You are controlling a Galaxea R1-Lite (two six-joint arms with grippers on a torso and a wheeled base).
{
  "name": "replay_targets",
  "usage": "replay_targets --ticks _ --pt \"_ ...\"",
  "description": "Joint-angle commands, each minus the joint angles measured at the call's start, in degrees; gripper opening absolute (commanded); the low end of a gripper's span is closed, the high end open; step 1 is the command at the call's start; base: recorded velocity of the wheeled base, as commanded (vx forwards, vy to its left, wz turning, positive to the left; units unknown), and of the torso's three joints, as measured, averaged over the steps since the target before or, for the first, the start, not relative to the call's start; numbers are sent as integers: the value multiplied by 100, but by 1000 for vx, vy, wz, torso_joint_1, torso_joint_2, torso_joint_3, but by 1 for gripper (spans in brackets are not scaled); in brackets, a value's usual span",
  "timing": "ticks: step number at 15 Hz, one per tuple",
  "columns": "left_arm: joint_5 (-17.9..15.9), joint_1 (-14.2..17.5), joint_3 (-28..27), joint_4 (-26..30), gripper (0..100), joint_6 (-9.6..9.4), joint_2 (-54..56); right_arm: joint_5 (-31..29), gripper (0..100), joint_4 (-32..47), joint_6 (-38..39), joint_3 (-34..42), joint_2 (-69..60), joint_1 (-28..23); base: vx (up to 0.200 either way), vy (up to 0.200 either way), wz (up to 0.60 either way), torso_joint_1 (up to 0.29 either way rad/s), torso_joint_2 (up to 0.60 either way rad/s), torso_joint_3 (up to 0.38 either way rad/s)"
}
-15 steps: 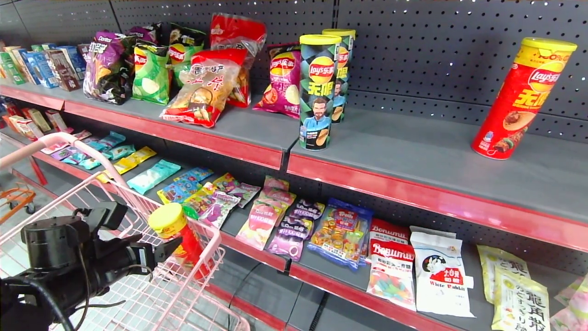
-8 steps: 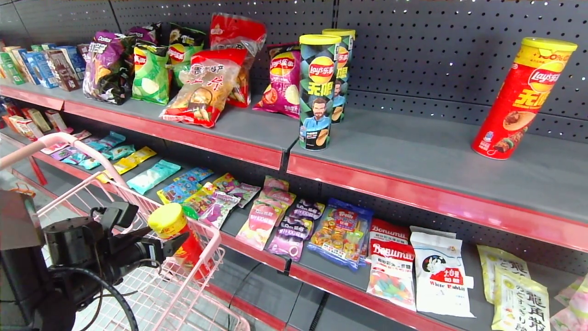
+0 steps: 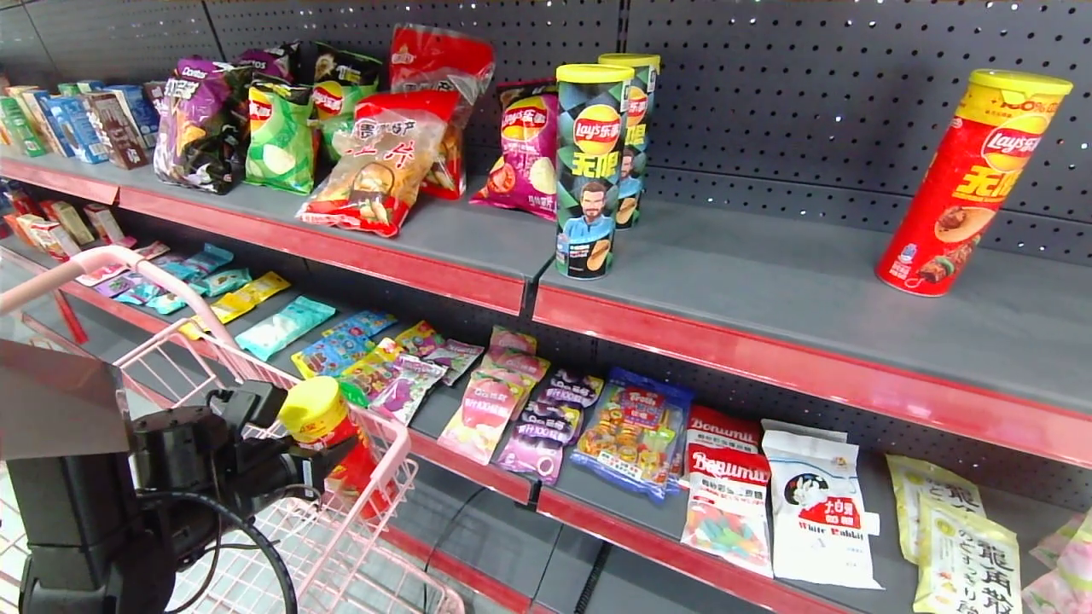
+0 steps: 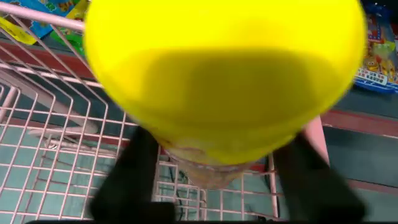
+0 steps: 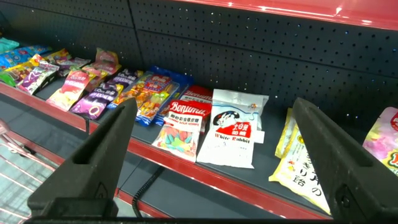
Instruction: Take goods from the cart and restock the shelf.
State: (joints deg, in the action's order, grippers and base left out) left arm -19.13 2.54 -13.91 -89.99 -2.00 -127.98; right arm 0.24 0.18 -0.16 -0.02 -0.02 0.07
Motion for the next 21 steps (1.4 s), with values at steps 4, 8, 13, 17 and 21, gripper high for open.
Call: replay_targets --ticks 4,8,13,17,21 --pt "-3 19 134 -1 0 -73 388 2 100 -1 7 2 2 1 0 0 0 0 0 0" --pt "-56 450 266 1054 0 -46 2655 2 100 -1 25 2 2 1 0 0 0 0 0 0" --pt "-241 573 -1281 5097 0 288 5837 2 100 -1 25 2 2 1 0 0 0 0 0 0" --pt "-276 555 -1299 7733 0 288 8333 11 100 -1 25 2 2 1 0 0 0 0 0 0" --pt "-232 555 -885 7865 0 253 9097 11 100 -1 16 2 2 1 0 0 0 23 -70 -43"
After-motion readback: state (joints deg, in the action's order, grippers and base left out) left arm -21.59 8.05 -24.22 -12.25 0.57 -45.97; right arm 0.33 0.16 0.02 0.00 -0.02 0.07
